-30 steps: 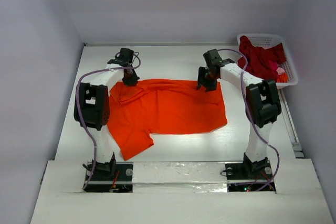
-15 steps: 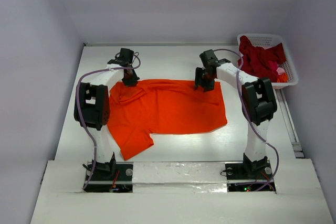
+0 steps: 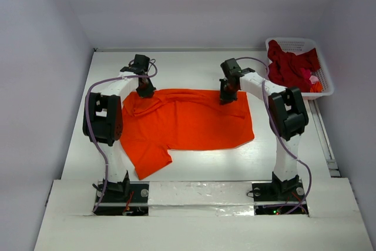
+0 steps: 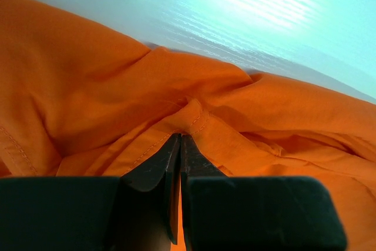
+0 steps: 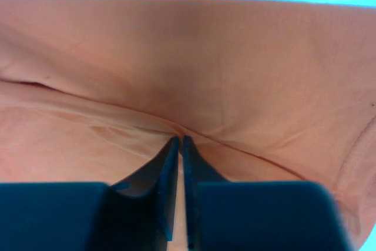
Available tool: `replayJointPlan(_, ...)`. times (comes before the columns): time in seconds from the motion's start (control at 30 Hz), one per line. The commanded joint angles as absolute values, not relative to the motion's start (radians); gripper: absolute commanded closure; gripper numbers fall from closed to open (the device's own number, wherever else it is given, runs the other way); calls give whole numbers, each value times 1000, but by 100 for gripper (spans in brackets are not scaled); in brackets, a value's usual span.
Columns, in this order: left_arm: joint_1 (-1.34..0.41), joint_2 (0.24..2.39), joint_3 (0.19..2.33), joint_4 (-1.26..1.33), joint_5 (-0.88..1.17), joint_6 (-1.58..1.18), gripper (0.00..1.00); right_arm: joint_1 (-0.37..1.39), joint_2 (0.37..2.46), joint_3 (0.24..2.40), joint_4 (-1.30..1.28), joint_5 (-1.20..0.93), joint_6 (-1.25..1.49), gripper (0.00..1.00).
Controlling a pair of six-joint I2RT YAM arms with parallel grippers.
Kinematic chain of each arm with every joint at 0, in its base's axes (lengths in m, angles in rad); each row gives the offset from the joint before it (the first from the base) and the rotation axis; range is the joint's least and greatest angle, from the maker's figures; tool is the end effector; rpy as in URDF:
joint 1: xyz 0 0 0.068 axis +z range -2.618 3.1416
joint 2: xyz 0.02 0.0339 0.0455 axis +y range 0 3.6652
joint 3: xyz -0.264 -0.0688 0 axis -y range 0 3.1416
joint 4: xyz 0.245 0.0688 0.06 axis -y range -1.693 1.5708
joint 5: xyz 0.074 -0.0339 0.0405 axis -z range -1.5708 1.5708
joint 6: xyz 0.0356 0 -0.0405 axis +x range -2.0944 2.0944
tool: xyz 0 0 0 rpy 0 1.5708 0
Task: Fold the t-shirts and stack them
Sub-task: Fold the flattened tshirt in 1/3 of the way
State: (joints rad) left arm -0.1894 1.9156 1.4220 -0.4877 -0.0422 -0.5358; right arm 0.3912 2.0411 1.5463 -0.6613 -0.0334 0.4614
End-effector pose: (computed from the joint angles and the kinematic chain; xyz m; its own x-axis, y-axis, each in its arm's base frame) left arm 0.4072 -0.0765 0.2076 -0.7862 -0.3686 -0.4959 -0.2748 0.9274 -0.2537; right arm 0.3951 0.1643 0.1850 -0.9328 0.0966 -0.3472 0.0243 0.9781 0.2067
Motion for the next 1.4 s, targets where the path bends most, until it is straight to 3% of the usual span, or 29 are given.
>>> replayJointPlan(0.0, -192, 1855, 1447, -517, -49, -540, 100, 407, 2020, 1523, -632, -20, 474, 96)
replayJointPlan(0.03, -192, 1853, 1445, -518, -49, -540, 100, 407, 2013, 1514, -632, -17, 477, 100)
replayJointPlan(1.0, -192, 1744, 1376, -565, -80, -529, 100, 416, 1829, 1388, -601, -110, 534, 100)
replayJointPlan(1.2, -192, 1770, 1315, -448, -109, -517, 76, 416, 1822, 1385, -601, -112, 534, 100)
replayJointPlan(1.37, -192, 1790, 1292, -362, -106, -505, 70, 416, 1822, 1384, -603, -107, 531, 100)
